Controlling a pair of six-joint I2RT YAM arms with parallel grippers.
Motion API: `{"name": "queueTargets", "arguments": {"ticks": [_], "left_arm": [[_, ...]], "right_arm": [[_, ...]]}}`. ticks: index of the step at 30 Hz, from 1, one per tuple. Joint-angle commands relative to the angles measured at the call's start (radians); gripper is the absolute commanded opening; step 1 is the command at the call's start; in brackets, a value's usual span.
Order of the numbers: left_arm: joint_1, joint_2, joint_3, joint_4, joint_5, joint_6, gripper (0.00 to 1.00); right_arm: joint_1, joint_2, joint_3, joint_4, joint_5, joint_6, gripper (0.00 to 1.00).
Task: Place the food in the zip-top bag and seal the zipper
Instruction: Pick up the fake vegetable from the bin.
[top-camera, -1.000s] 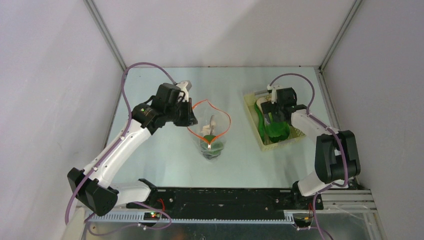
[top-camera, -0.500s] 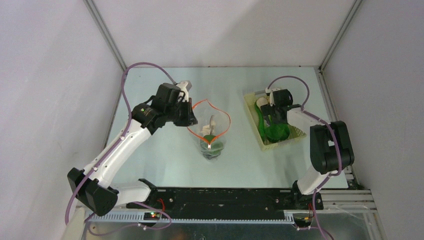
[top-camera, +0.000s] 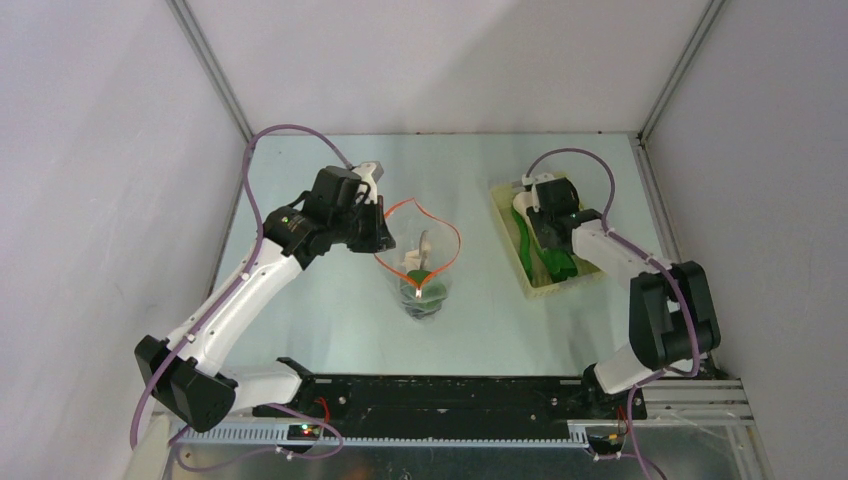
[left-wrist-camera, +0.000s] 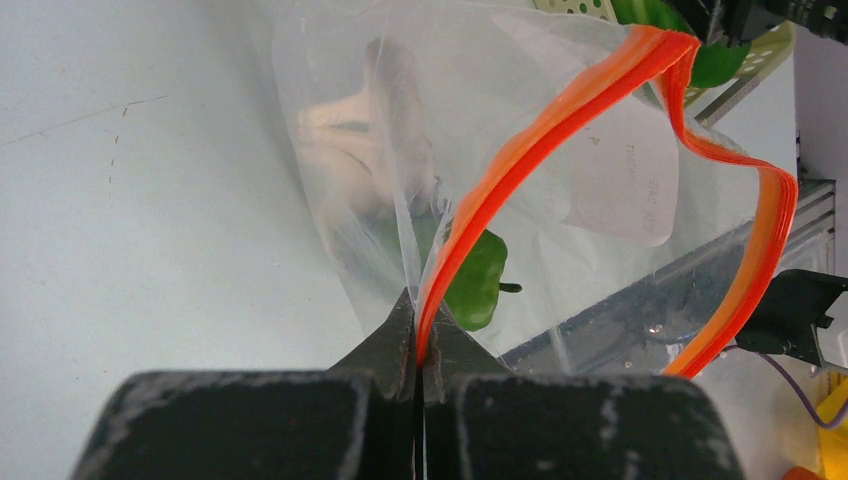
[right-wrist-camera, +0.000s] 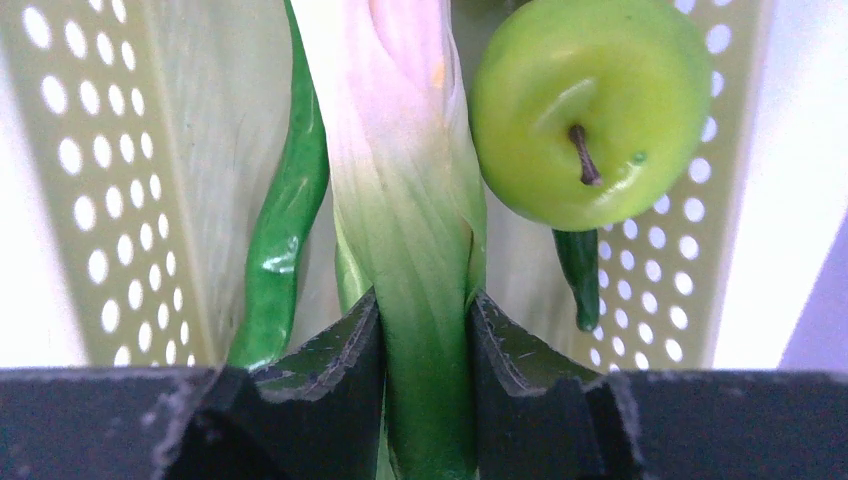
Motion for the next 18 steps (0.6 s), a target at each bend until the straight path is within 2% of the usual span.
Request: {"name": "queueTargets", "arguments": {"ticks": [1, 6, 18], "left_arm": [[0.007, -0.011, 0.009, 0.022, 0.006, 0.007, 0.00], [0.007, -0.005, 0.009, 0.021, 0.009, 0.005, 0.00], [0.007, -0.002, 0.006, 0.024, 0.021, 0.002, 0.00]], "right_arm": [[0.024, -0.104, 0.018, -0.074, 0.085, -0.006, 0.31], [0.031, -0.168, 0.016, -0.126, 0.113, 0.022, 0.20], [0.020, -0.422, -0.044, -0.032, -0.108, 0.073, 0.14]]}}
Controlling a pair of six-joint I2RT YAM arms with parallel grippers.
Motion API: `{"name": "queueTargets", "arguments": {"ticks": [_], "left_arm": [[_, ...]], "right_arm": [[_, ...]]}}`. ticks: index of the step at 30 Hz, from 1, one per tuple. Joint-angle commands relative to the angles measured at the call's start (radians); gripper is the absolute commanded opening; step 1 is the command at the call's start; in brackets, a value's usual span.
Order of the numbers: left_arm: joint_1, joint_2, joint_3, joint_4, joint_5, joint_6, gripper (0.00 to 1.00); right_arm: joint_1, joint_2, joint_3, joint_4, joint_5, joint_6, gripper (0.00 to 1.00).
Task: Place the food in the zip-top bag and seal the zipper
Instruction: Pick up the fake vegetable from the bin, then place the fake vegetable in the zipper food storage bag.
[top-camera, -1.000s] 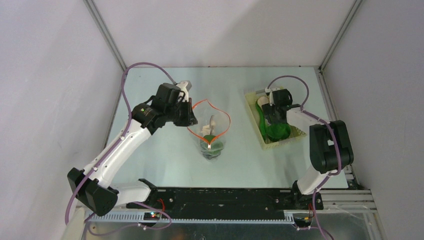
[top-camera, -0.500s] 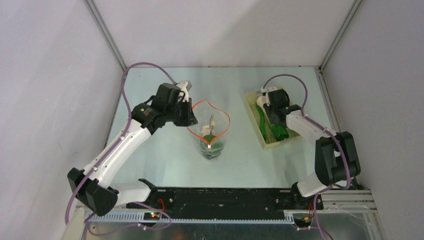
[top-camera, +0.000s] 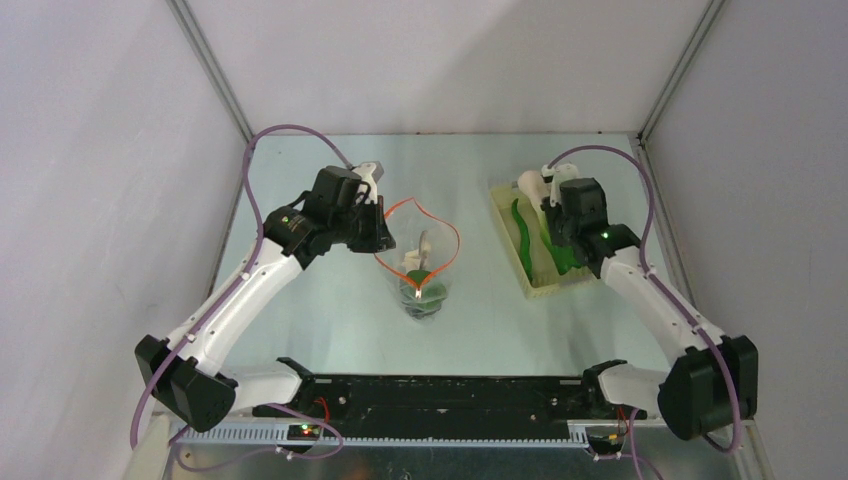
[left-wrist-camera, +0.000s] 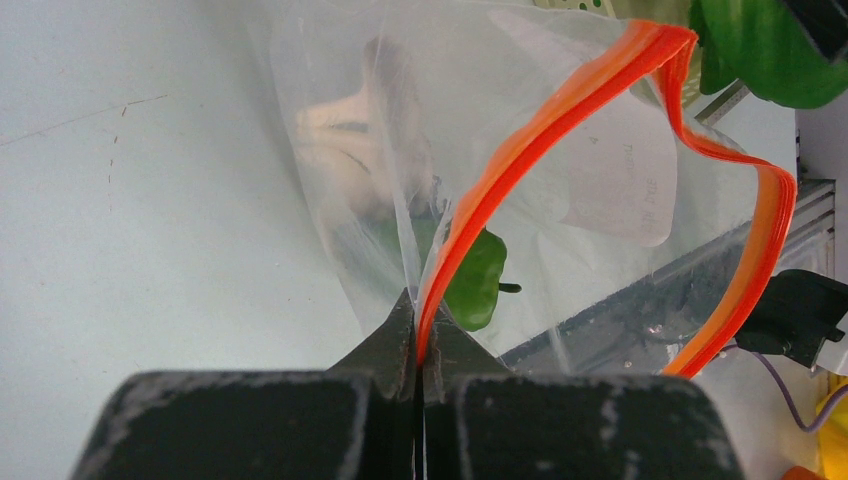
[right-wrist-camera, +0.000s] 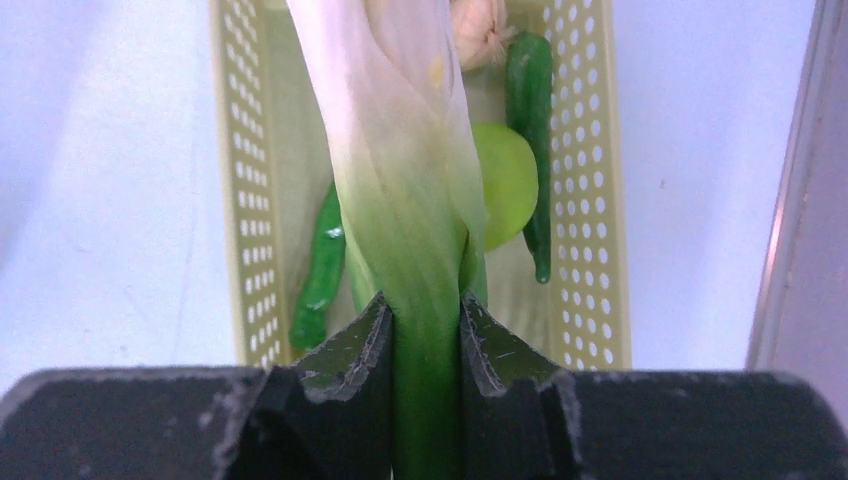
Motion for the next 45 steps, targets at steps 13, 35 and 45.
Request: {"name": "queueTargets", "arguments": {"ticks": [13, 35, 45], "left_arm": [[0.007, 0.004, 0.007, 0.026, 0.035, 0.005, 0.00], [0.006, -0.006, 0.102, 0.000, -0.083, -0.097, 0.00], [-0.009, 0.017, 0.301, -0.134, -0.312, -0.143, 0.00]], "right_arm": [[-0.032, -0.401, -0.050, 0.138, -0.230, 0.081, 0.12], [0.567, -0.184, 0.558, -0.479, -0.112, -0.576, 0.00], [0.684, -0.067, 0.621, -0.608, -0.095, -0.318, 0.00]]}}
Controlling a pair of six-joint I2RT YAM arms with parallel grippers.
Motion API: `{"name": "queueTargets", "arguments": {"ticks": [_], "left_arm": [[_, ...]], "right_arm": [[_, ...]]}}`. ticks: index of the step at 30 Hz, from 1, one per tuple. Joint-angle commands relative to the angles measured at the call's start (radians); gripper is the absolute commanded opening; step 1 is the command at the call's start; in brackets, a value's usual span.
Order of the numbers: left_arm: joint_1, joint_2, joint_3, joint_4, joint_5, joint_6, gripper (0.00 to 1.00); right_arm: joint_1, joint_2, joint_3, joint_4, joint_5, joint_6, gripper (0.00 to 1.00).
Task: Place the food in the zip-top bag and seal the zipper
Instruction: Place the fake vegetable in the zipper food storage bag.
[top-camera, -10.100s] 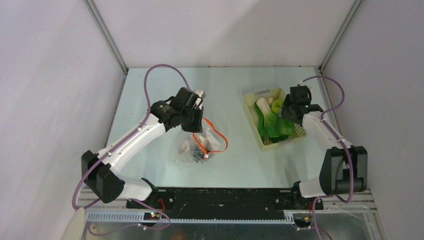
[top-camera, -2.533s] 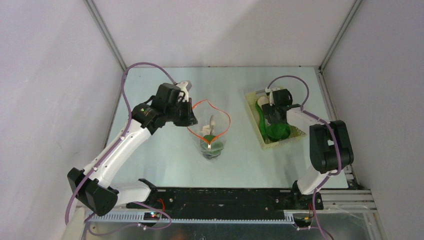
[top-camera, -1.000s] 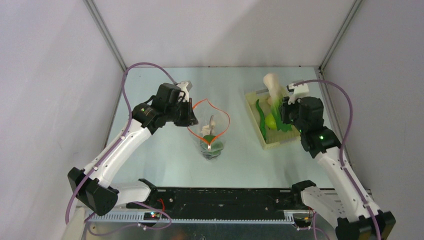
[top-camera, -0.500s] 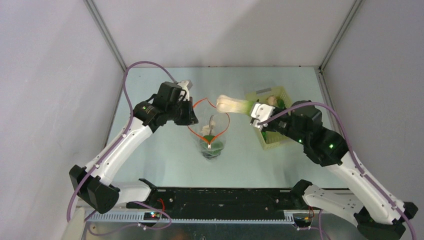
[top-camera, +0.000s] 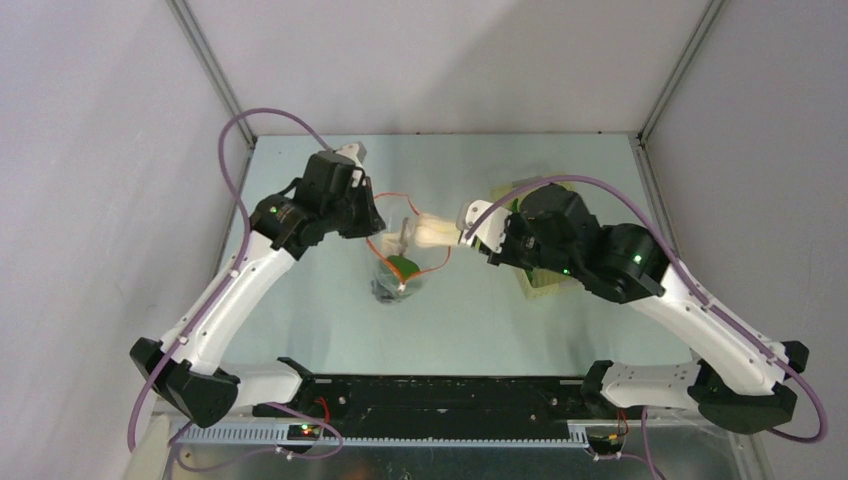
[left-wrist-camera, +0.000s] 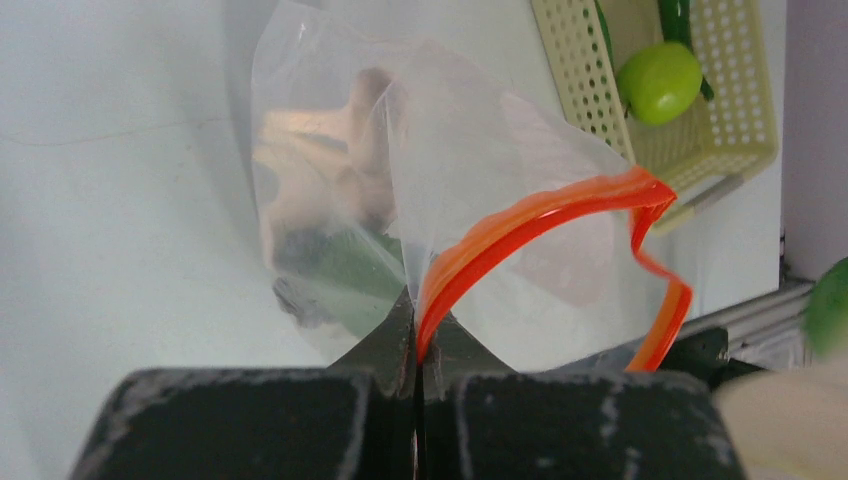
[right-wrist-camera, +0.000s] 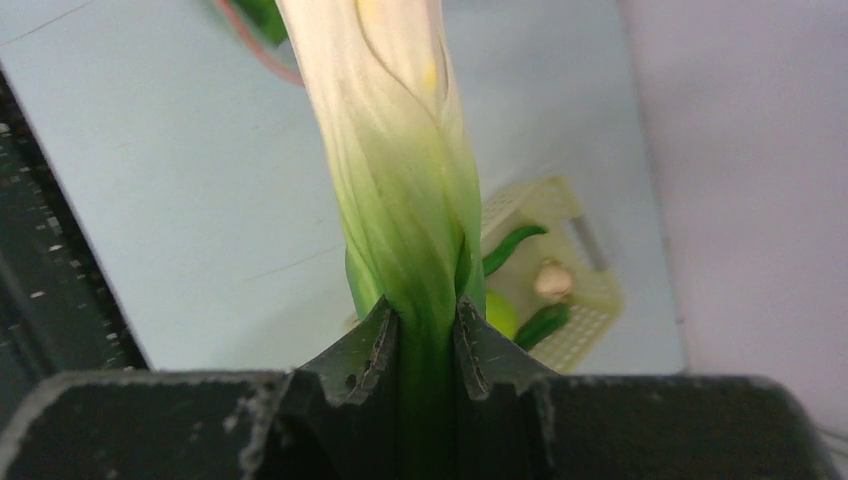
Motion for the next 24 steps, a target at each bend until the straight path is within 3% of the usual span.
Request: {"name": "queueTargets", "arguments": {"ticks": [1, 9, 16, 24], "left_arm": [[-0.016, 0.002, 0.117, -0.027, -0.130, -0.034, 0.00], [-0.124, 0.068, 0.100, 0.007, -0.275, -0.009, 0.00], [-0.198, 0.160, 0.078, 0.078, -0.259, -0.038, 0.00], [-0.292, 0.172, 0.067, 0.151, -0.323, -0.020, 0.00]], "right_arm": [[0.009, 0.004, 0.038, -0.029, -0.041, 0.165, 0.00], [-0.063, 0.063, 0.038, 0.013, -0.163, 0.432, 0.00], [-0.127, 0.141, 0.024, -0.069, -0.266, 0.673, 0.00], [-0.173, 0.131, -0.115, -0.133, -0.427, 0.794, 0.00]]}}
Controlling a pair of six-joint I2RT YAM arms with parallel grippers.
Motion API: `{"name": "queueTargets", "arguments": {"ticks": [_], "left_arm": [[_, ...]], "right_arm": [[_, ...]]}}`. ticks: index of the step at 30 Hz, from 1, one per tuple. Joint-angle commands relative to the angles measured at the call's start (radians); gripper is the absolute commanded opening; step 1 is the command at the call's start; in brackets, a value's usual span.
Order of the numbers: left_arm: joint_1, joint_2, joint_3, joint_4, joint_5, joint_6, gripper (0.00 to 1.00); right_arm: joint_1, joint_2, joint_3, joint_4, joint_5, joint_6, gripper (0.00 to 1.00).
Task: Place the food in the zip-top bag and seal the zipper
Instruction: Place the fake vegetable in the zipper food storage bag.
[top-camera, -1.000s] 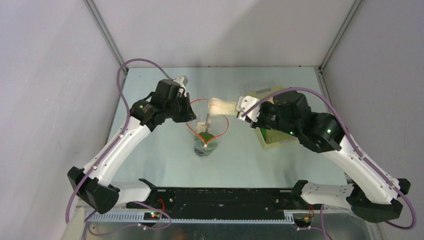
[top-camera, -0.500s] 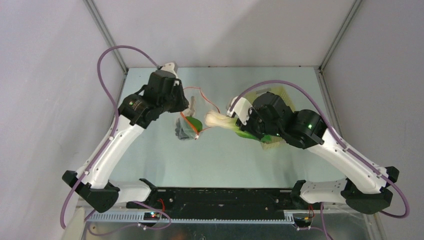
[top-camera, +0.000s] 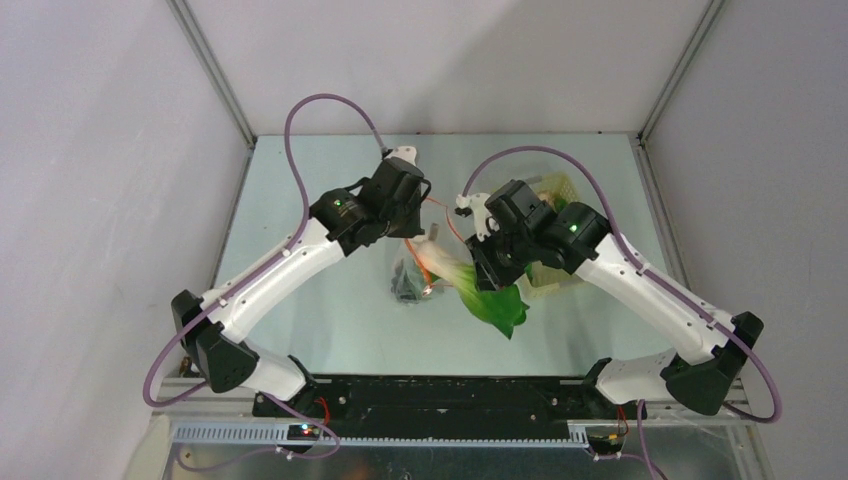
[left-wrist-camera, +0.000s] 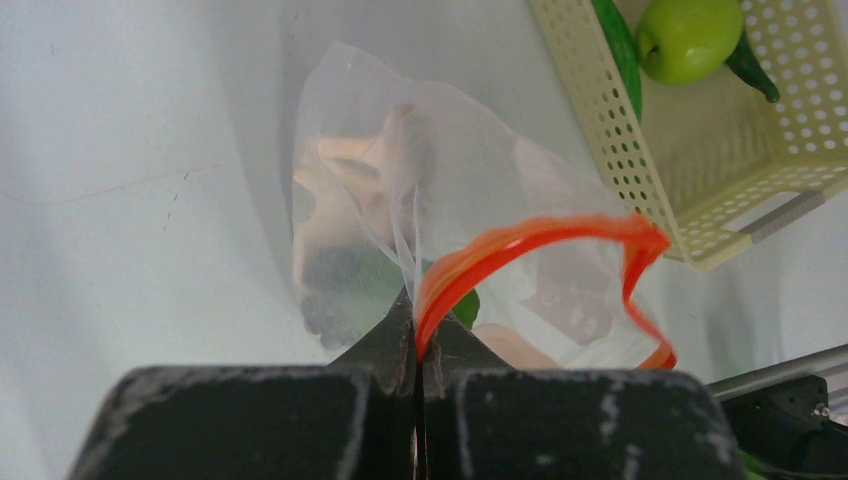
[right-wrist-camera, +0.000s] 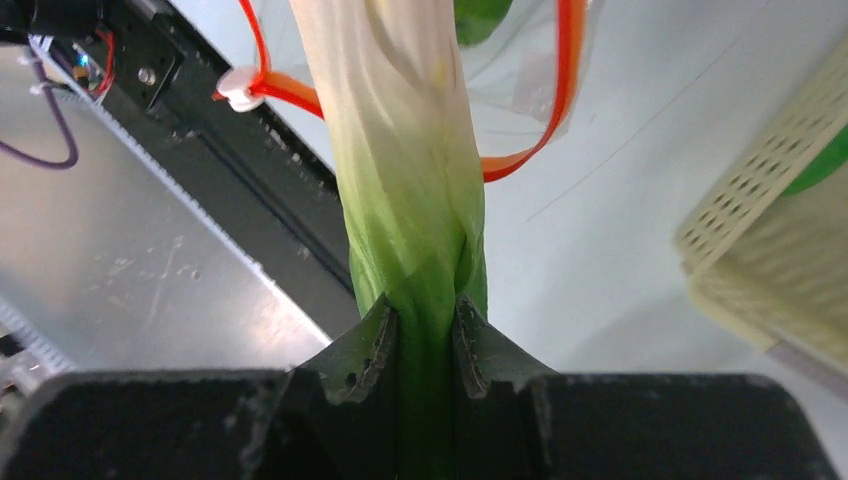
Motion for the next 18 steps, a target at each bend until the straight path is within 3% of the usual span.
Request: {"name": "queueTargets", "arguments": {"ticks": [1, 6, 18], "left_arm": [[-0.052, -0.031, -0.003, 0.095, -0.087, 0.010, 0.00], [-0.126, -0.033, -0.012, 0.125, -0.130, 0.034, 0.00], [-0.307, 0.063, 0.060, 0.116, -0.142, 0.066, 0.00]], "right_arm": [[-0.055, -0.048, -0.063, -0.045, -0.160, 0.142, 0.00], [-0.253, -0.108, -0.157, -0.030, -0.474, 0.329, 0.00], [-0.362, -0.170, -0.266, 0.292, -0.603, 0.629, 0.00]]}}
